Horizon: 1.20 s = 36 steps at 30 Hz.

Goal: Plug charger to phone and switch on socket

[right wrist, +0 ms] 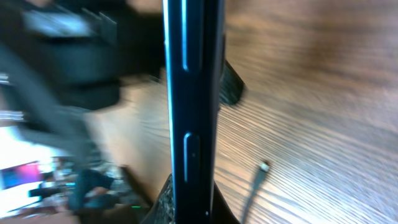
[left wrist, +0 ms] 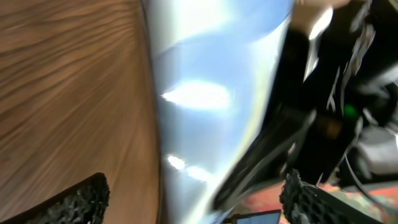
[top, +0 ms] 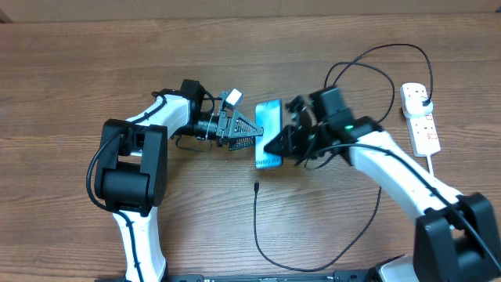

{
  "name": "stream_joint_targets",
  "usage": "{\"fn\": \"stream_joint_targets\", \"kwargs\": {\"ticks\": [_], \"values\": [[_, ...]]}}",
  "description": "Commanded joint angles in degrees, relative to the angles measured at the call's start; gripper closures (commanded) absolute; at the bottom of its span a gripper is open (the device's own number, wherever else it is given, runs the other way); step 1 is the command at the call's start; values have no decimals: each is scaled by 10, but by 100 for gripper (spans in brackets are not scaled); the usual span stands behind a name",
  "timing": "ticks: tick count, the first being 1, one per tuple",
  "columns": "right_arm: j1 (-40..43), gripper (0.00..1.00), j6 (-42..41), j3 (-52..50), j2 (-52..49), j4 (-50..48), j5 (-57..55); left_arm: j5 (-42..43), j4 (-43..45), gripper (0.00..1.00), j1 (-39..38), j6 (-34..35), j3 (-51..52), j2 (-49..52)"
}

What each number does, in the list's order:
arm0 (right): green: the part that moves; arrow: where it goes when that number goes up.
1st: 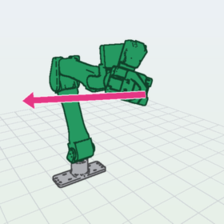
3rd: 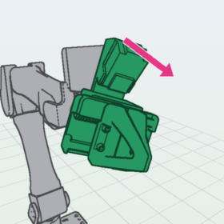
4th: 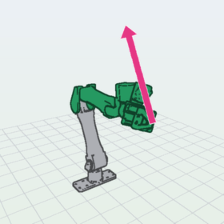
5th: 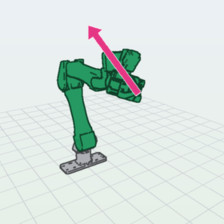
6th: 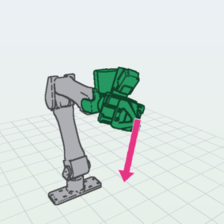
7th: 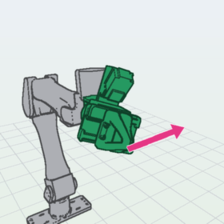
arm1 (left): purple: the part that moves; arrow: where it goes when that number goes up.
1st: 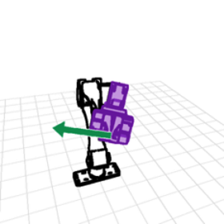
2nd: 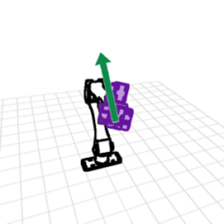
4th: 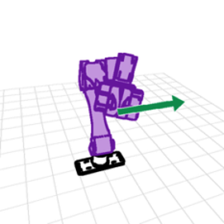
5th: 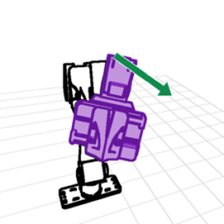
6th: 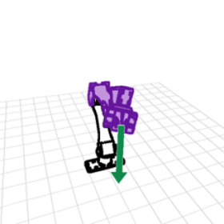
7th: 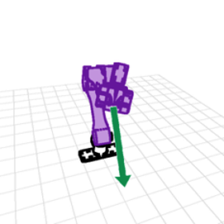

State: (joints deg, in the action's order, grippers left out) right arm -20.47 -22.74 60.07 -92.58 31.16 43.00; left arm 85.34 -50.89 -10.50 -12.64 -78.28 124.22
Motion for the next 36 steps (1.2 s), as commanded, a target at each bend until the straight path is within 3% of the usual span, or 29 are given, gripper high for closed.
{"fn": "stream_joint_targets", "kwargs": {"ticks": [1,6,14,19,29,32,36], "values": [[31,96,3,18,21,-19,136,53,-16,13,0,-33,-19,2],[43,96,6,18,21,-79,216,53,-48,15,2,-31,-68,-41],[41,96,-6,18,21,-145,248,52,-16,16,4,100,-179,-116],[41,96,-68,18,21,-234,253,52,9,16,4,162,-231,-120],[42,96,-195,18,21,-428,224,52,24,19,2,163,-235,-120],[42,96,-194,18,21,-424,212,52,36,21,2,164,-236,-120],[41,96,-192,18,21,-395,169,52,59,31,2,180,-236,-120]]}}
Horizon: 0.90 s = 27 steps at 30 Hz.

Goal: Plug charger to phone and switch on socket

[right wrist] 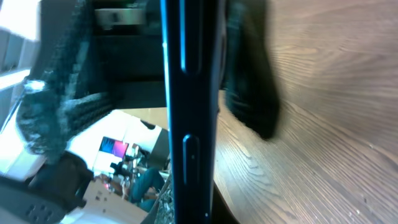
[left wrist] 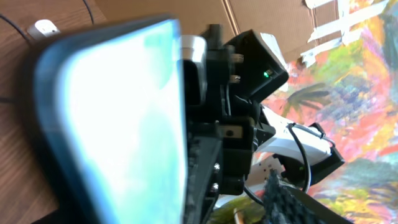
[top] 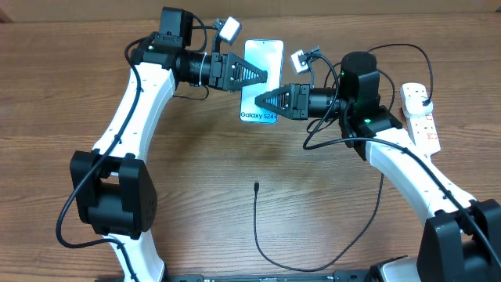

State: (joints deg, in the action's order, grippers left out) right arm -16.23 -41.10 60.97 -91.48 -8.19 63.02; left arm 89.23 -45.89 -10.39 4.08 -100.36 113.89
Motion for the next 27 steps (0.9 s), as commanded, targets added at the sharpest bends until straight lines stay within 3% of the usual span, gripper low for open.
{"fn": "stream_joint_targets", "kwargs": {"ticks": [1,7,10,16,19,24,27], "values": [[-2,96,-9,9,10,0,-37,13,15,32,1,20,-15,-16],[-2,96,-9,9,10,-1,-40,13,32,37,1,24,-15,-16],[-7,96,-9,9,10,0,-41,13,31,46,-3,24,-15,-16],[-11,96,-9,9,10,2,-38,13,31,76,-16,24,-15,-16],[-11,94,-8,9,10,6,-38,13,31,96,-16,25,-15,-16],[-8,65,35,9,10,15,-11,-10,31,96,-15,28,-15,-16],[7,41,64,9,10,16,41,-176,5,96,-15,28,-14,-16]]}}
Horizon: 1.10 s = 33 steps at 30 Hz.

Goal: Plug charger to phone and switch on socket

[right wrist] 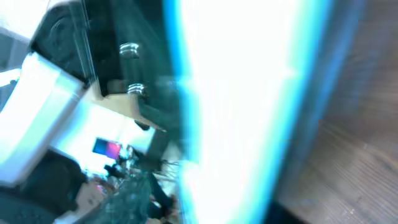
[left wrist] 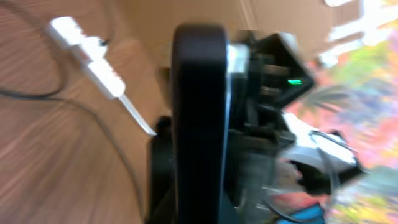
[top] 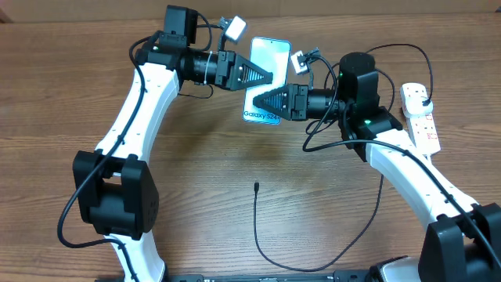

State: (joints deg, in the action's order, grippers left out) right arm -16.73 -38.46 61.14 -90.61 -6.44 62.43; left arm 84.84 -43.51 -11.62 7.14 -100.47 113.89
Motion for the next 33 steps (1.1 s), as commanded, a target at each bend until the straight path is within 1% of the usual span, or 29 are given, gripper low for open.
{"fn": "stream_joint_targets", "kwargs": {"ticks": [1,2,3,4,6,7,11,14,17,21,22,23,24,26,28,29,33], "values": [[17,31,43,7,2,4,55,-186,-36,96,-3,-2,-13,-16],[25,22,43,7,2,20,54,-245,-58,96,-3,-2,-12,-16],[31,16,43,7,2,35,51,-287,-75,96,-4,-2,-12,-15],[45,7,57,7,2,79,35,-362,-108,96,-5,-1,-9,-14],[59,0,97,7,2,154,-4,-408,-131,96,-5,19,3,-14],[66,0,119,7,2,199,-37,-419,-139,96,-5,30,14,-14],[71,0,176,7,2,357,-180,-421,-153,96,-5,34,67,-14],[69,0,190,7,2,447,-236,-417,-148,96,-5,34,118,-14],[69,0,190,7,2,514,-245,-406,-142,96,-5,36,166,-14],[59,0,190,4,2,572,-244,-329,-123,96,-5,36,211,-14],[44,7,185,-7,2,580,-244,-297,-111,96,-5,31,228,-14],[33,11,177,-15,2,580,-245,-287,-106,96,-5,29,235,-14],[21,15,167,-24,2,577,-252,-281,-100,96,-5,26,240,-14],[-7,20,122,-43,2,571,-282,-280,-94,96,-5,26,245,-14],[-37,26,53,-62,2,563,-323,-280,-91,96,-5,23,246,-14],[-71,29,-12,-79,2,551,-354,-273,-91,96,-5,30,246,-14],[-150,30,-87,-103,2,509,-395,-256,-78,96,-5,51,246,-14]]}}
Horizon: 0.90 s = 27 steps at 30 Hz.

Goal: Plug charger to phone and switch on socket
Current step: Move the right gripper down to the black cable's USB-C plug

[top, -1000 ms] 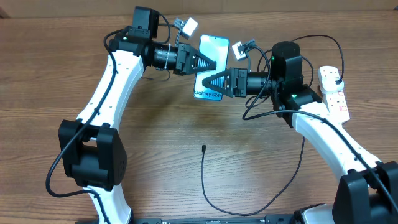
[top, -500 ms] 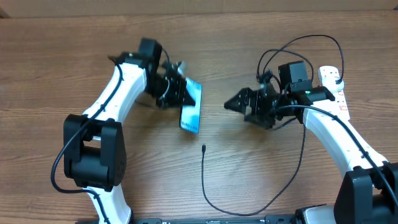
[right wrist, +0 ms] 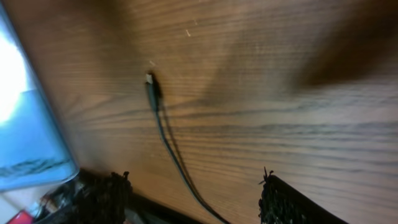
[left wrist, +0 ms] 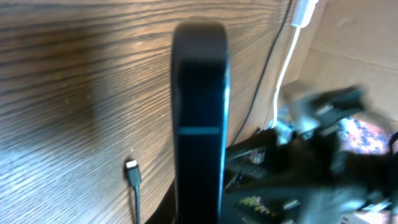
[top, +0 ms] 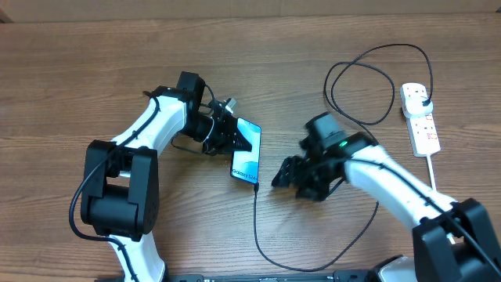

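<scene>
My left gripper (top: 237, 143) is shut on the blue-screened phone (top: 246, 157), held at a tilt near the table's middle. In the left wrist view the phone (left wrist: 199, 118) shows edge-on between the jaws. The black charger cable's plug (top: 256, 186) lies on the wood just below the phone's lower end, also seen as the plug (right wrist: 150, 79) and the plug (left wrist: 132, 168). My right gripper (top: 282, 178) stands open, low over the table right of the plug, with nothing between its fingers (right wrist: 289, 199). The white socket strip (top: 419, 117) lies at the far right.
The black cable (top: 368, 78) loops from the socket strip across the back right, then runs along the front to the plug. The strip's white lead (top: 432, 168) runs toward the front right. Bare wooden table (top: 117, 63) surrounds the arms.
The phone was raised at the back centre between both grippers. Now my left gripper alone holds it lower, near the table's middle. My right gripper has let go and stands open beside the cable plug.
At first the phone lay low at mid-table with both grippers at its sides. Then it was raised at the back between both grippers, screen up, and stayed there. Now only my left gripper holds it, near the cable plug, and the right is open.
</scene>
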{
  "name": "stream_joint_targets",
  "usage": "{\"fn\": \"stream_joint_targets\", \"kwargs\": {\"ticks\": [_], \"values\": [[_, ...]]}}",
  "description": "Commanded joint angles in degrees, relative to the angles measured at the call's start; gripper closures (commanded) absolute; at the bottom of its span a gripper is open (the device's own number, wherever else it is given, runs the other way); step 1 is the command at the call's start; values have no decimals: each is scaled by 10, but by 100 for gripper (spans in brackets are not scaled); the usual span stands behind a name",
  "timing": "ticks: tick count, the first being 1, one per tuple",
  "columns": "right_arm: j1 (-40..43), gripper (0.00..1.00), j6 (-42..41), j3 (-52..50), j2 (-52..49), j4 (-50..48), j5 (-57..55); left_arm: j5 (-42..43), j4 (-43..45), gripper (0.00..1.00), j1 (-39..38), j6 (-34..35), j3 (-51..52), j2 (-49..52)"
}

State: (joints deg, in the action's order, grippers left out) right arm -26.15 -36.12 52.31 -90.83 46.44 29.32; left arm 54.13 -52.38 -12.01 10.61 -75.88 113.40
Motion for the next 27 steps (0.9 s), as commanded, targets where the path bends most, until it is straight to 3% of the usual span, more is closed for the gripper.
{"fn": "stream_joint_targets", "kwargs": {"ticks": [1,9,13,27], "values": [[-74,30,-127,-16,4,-23,-77,51,17,96,-1,19,0,-9],[-233,37,-286,-16,3,-51,-208,38,42,96,-1,18,0,-9],[-284,40,-316,-16,3,-72,-264,26,47,96,-1,10,0,-9],[-297,42,-332,-16,0,-108,-285,22,25,96,-8,-18,0,-9]]}}
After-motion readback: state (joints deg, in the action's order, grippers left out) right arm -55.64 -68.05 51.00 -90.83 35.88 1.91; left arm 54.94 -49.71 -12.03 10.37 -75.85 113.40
